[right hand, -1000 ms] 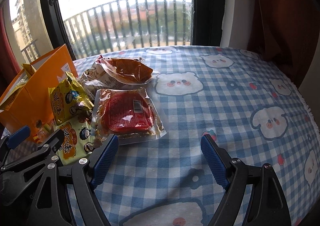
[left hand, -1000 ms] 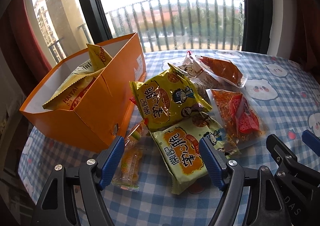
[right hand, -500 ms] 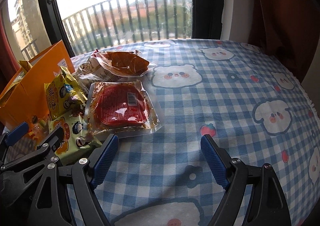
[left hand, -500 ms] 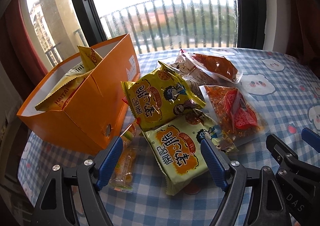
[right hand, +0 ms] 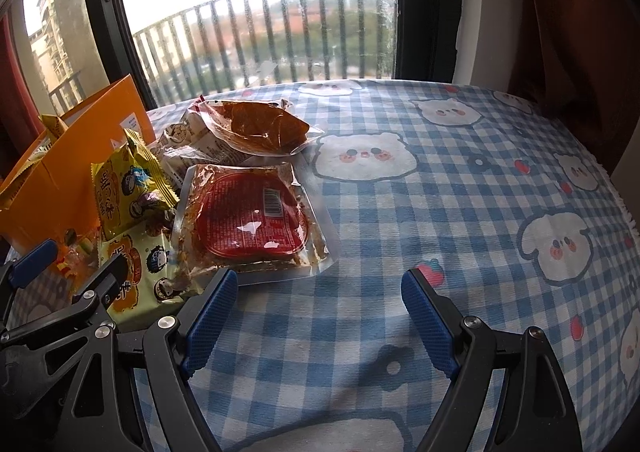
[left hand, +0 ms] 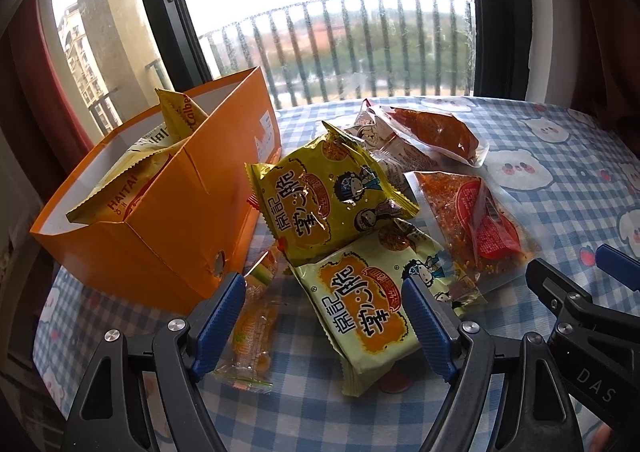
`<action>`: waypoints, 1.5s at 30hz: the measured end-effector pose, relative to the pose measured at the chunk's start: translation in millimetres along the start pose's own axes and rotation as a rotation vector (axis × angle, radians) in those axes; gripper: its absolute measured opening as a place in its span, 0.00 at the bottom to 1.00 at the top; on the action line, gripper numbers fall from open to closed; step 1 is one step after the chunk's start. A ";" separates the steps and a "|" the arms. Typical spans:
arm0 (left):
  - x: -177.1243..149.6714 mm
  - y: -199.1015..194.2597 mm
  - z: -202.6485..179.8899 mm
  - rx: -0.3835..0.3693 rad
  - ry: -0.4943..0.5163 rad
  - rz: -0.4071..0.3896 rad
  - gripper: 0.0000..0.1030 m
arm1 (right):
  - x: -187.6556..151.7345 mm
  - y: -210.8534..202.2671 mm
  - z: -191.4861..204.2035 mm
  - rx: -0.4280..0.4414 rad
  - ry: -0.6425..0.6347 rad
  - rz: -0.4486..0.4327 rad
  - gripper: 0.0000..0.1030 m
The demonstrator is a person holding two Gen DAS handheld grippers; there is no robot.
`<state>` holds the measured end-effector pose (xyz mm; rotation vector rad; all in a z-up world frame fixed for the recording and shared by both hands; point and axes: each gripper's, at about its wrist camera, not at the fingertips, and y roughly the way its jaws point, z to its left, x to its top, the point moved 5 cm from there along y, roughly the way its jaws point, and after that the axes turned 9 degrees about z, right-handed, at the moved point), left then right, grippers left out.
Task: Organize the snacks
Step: 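Withdraw both open tools from the box back toward the remaining snacks, then lower the left tool onto the pale-green noodle-snack packet and close it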
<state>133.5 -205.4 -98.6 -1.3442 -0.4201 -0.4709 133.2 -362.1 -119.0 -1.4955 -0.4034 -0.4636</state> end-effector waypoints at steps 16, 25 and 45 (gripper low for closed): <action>-0.7 19.8 -4.4 -0.035 -0.002 0.078 0.97 | 17.7 19.1 8.5 0.085 -0.048 0.035 0.84; 2.2 23.0 -27.2 -0.102 0.033 0.092 1.00 | 12.7 13.1 -7.1 0.032 -0.023 0.037 0.84; 0.8 11.0 -62.6 -0.214 0.114 0.080 1.00 | 4.7 -1.5 -39.6 -0.017 0.041 0.028 0.84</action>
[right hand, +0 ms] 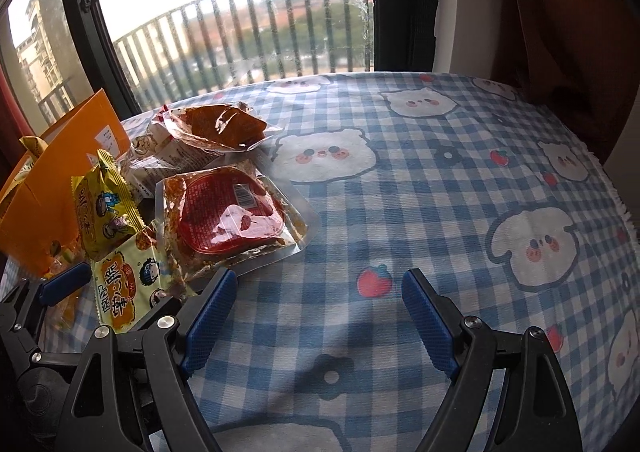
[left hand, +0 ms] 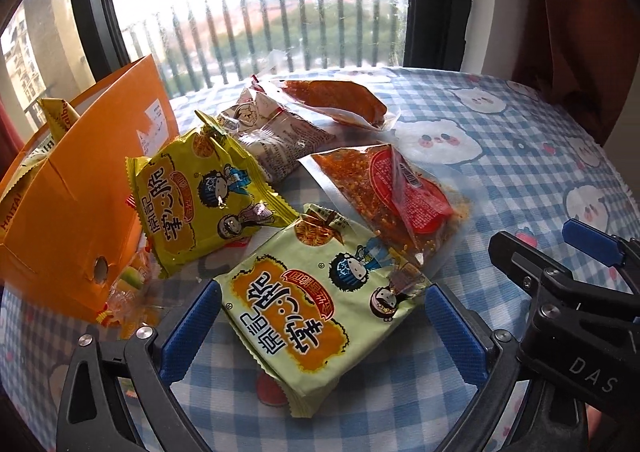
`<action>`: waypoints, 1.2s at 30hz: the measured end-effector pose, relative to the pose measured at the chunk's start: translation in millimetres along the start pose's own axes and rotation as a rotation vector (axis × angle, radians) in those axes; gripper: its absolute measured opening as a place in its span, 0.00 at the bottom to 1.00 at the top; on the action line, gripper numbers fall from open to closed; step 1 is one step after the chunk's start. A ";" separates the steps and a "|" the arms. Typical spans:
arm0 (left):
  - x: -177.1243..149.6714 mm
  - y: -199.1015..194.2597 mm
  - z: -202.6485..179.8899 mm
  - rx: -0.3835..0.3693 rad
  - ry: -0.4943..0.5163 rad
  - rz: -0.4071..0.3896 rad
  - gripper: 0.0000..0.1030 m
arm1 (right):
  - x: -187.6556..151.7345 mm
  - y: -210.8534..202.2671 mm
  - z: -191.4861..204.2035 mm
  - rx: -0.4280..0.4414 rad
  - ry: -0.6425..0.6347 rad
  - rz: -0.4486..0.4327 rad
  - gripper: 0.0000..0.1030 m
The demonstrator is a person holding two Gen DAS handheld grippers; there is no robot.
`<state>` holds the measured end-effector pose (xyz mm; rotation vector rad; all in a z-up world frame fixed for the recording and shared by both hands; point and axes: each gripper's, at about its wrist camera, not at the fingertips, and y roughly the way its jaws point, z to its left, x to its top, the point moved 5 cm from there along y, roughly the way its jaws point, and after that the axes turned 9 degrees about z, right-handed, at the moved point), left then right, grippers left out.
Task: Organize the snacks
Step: 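Lower the left tool onto the pale-green noodle-snack packet and close it, then grasp the red spicy-strip packet with the right tool while the left tool lifts the green packet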
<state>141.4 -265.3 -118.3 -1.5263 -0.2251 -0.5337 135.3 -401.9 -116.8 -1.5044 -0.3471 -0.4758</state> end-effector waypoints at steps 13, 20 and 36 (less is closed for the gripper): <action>1.3 0.9 -4.5 0.050 0.017 -0.028 0.62 | -3.8 5.5 -9.3 0.027 0.024 0.015 0.84; 2.1 -16.1 -3.2 0.024 0.022 -0.050 0.36 | -1.7 -3.7 -5.5 0.040 0.020 -0.009 0.84; 15.5 -60.9 35.3 -0.052 -0.071 -0.102 0.16 | 10.3 -20.7 32.6 0.048 -0.051 -0.038 0.84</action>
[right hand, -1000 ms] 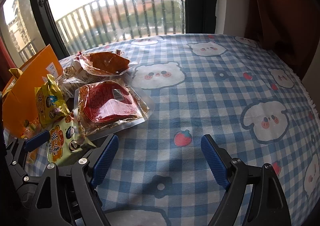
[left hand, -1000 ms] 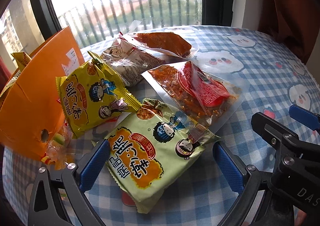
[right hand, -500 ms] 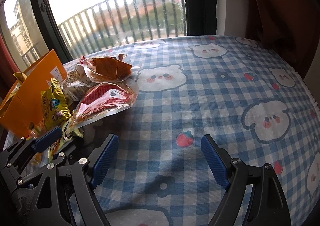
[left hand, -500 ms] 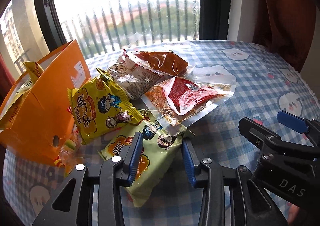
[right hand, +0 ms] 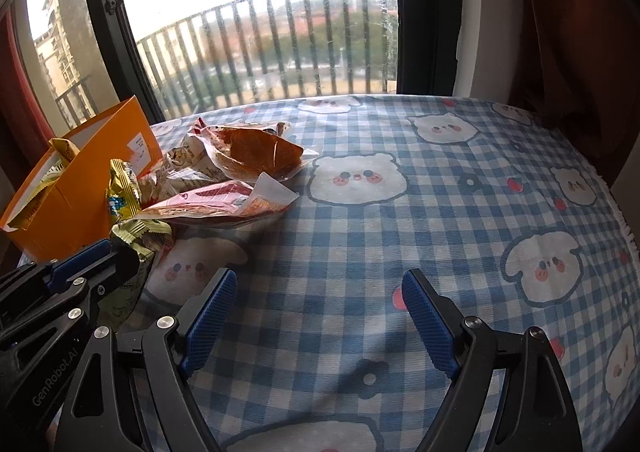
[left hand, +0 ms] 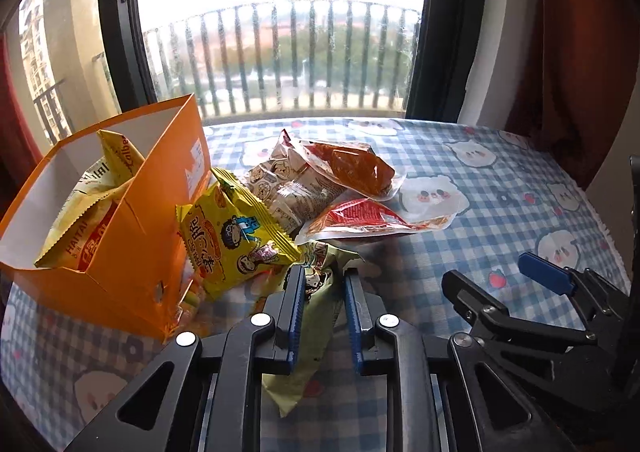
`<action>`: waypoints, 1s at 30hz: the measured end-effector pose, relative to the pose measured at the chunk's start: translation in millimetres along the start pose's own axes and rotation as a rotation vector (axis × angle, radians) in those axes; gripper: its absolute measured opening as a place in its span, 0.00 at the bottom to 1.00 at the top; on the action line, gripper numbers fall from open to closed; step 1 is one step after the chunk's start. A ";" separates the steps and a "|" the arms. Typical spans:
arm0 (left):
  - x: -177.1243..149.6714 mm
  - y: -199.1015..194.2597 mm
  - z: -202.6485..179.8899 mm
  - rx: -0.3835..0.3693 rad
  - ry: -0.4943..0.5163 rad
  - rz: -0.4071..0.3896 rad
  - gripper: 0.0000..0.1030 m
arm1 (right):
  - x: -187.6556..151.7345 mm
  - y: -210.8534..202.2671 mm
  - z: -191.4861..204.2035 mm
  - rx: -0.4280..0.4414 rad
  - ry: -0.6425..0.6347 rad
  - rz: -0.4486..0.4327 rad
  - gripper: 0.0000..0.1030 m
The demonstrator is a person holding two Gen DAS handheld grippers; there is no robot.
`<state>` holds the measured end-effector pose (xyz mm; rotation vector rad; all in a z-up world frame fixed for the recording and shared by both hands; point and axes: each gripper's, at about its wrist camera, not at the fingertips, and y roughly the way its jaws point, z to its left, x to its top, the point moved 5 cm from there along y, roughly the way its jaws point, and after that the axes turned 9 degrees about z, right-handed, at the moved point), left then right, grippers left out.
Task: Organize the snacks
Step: 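Grasp the red spicy-strip packet with the right tool while the left tool lifts the green packet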
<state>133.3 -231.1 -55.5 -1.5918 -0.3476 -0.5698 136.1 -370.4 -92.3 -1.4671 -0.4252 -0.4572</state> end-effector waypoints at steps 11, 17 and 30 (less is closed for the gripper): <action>3.0 8.2 19.1 -0.017 -0.039 0.014 0.14 | 8.7 21.9 40.0 -0.008 -0.118 0.032 0.84; 5.4 11.7 23.1 -0.036 -0.041 0.026 0.14 | 9.8 37.9 54.6 -0.027 -0.170 0.037 0.84; 7.6 17.1 19.4 -0.055 -0.027 0.040 0.14 | 20.5 48.3 52.4 0.003 -0.142 0.035 0.15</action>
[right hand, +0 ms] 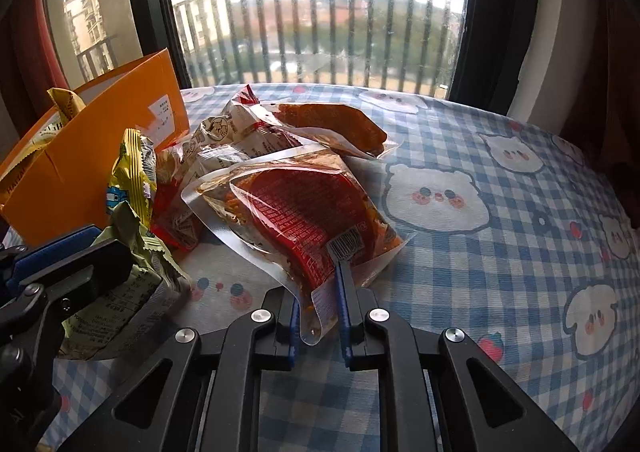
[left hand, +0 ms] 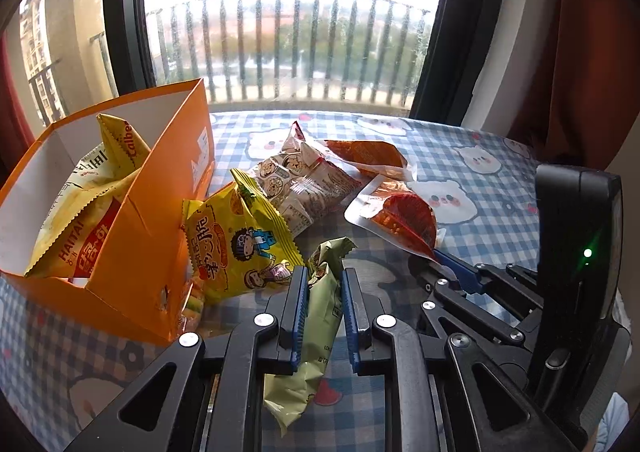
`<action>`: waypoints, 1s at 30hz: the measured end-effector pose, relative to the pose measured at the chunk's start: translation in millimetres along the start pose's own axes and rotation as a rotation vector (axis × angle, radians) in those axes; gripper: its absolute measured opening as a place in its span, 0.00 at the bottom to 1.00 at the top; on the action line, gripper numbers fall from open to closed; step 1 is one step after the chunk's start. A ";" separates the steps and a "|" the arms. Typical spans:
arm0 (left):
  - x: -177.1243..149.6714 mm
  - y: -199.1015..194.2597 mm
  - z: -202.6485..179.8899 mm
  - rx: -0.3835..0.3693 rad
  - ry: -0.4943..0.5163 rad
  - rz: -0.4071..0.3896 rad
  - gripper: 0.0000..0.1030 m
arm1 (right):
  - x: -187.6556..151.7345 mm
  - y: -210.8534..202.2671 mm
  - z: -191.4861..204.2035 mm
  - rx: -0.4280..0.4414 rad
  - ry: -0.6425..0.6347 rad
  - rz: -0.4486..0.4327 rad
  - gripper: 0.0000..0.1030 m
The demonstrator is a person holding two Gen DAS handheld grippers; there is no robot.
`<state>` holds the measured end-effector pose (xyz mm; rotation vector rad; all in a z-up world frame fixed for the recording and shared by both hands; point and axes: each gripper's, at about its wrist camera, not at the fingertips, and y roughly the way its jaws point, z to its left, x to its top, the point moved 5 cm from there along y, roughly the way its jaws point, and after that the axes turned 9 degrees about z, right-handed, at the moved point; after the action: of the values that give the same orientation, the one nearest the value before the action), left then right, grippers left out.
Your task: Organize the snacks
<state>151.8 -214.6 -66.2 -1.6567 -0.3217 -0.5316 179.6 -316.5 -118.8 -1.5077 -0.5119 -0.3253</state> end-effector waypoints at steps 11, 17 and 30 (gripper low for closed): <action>-2.5 -10.4 -19.5 -0.027 0.033 -0.019 0.13 | -12.3 -42.9 -17.8 0.008 0.048 -0.058 0.11; -5.5 -23.1 -30.7 -0.032 0.048 -0.039 0.12 | -17.8 -61.0 -27.0 0.005 0.068 -0.085 0.09; -4.7 -56.6 -49.6 -0.020 0.075 -0.102 0.09 | -24.8 -95.5 -36.4 0.016 0.073 -0.145 0.08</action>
<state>111.6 -254.0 -15.9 -1.6413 -0.3483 -0.6740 114.2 -360.0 -48.9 -1.4410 -0.5653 -0.4865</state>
